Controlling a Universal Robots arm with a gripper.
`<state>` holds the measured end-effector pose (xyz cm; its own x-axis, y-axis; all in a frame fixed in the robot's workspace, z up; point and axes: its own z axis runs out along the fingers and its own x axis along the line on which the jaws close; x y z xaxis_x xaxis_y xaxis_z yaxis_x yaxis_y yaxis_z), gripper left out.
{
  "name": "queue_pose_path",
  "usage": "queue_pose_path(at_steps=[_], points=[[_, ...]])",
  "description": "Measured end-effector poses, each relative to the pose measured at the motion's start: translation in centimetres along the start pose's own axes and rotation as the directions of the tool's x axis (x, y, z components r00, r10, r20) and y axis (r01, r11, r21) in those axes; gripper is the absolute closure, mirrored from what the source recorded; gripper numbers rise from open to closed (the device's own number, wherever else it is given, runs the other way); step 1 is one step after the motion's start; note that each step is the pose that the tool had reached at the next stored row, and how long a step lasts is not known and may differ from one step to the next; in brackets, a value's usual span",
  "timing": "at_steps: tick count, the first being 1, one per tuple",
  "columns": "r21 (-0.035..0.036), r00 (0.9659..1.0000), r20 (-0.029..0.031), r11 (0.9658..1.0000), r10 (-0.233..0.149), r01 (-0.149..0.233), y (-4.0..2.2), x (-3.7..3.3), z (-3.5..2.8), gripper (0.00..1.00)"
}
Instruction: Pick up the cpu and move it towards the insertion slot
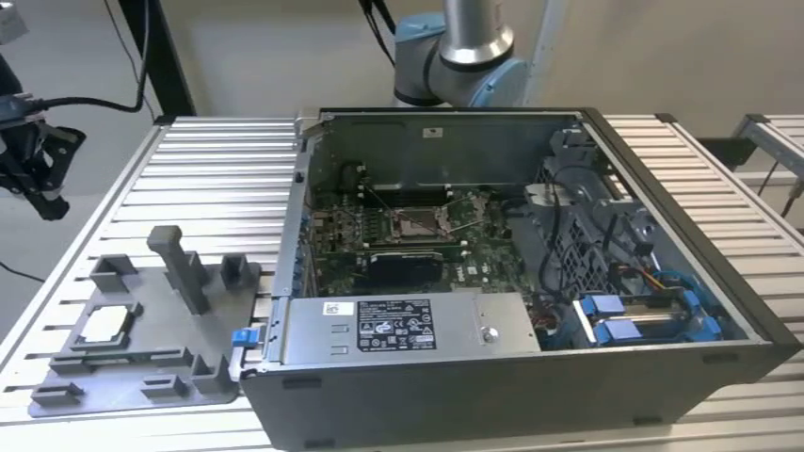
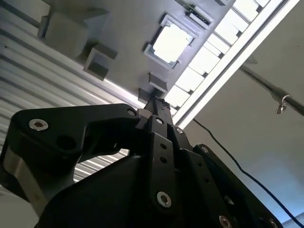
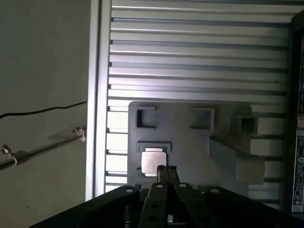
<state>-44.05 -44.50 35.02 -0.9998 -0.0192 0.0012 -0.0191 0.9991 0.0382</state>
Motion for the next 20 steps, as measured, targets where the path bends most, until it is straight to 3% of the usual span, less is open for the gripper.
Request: queue_pose_path(at_steps=[4, 8, 20], points=[[0.0000, 1.0000, 0.0001, 1.0000, 0.000, 0.000, -1.44, 0.44, 0.09, 1.00], [0.0000, 1.0000, 0.0000, 1.0000, 0.000, 0.000, -2.38, 0.70, 0.22, 1.00], [-0.0010, 1.0000, -0.0002, 1.0000, -0.009, 0.009, -2.53, 0.71, 0.42, 1.00]])
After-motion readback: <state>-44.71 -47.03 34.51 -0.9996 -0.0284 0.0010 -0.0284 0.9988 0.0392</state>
